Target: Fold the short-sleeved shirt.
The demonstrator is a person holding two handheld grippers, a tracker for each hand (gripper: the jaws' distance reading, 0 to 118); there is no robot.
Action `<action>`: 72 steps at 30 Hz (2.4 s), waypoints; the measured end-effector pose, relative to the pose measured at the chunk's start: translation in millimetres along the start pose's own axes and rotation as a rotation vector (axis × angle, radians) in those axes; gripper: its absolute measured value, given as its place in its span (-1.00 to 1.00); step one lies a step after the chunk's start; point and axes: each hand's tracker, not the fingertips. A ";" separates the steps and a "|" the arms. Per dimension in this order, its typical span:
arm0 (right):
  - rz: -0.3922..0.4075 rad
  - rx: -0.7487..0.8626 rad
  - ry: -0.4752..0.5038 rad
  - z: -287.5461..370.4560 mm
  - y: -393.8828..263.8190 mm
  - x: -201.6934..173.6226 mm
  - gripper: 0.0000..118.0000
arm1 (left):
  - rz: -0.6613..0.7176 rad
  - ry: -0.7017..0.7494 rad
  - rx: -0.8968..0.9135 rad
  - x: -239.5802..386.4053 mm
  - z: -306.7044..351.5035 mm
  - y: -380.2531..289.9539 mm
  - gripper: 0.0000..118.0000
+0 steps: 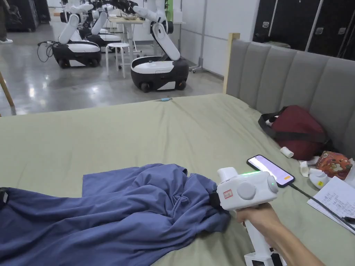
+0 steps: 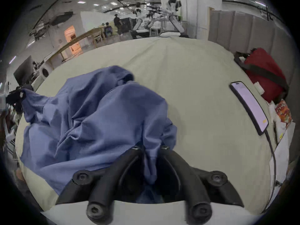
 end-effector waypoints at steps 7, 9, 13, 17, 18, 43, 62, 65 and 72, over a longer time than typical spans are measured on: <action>-0.078 0.304 0.083 62.5 -9.0 -3.2 -0.81 | 0.058 -0.006 0.059 -8.6 8.2 -5.5 -0.96; -0.131 0.470 0.170 95.1 -12.3 -9.6 -0.81 | 0.101 -0.025 0.108 -11.1 16.2 -8.3 -0.96; -0.069 0.674 0.242 145.2 14.9 -37.6 -0.81 | 0.136 -0.042 0.182 -14.1 38.3 4.8 -0.96; -0.038 0.800 0.292 187.7 78.4 -69.4 -0.81 | 0.197 -0.079 0.298 -23.7 76.6 46.6 -0.96; -0.027 0.831 0.276 199.5 95.0 -78.0 -0.81 | 0.185 -0.058 0.333 -25.9 88.9 59.0 -0.96; -0.114 1.019 0.087 279.5 430.0 -157.3 -0.81 | 0.203 0.228 0.602 -123.4 133.9 322.6 -0.96; -0.071 0.779 0.062 107.8 349.0 -141.2 -0.81 | 0.145 0.212 0.441 -105.3 6.1 203.9 -0.96; -0.026 0.758 0.058 96.9 328.3 -135.9 -0.81 | 0.131 0.209 0.422 -105.0 6.6 190.5 -0.96; 0.001 0.820 0.098 168.0 242.3 -113.8 -0.81 | 0.159 0.132 0.422 -88.4 78.1 139.2 -0.96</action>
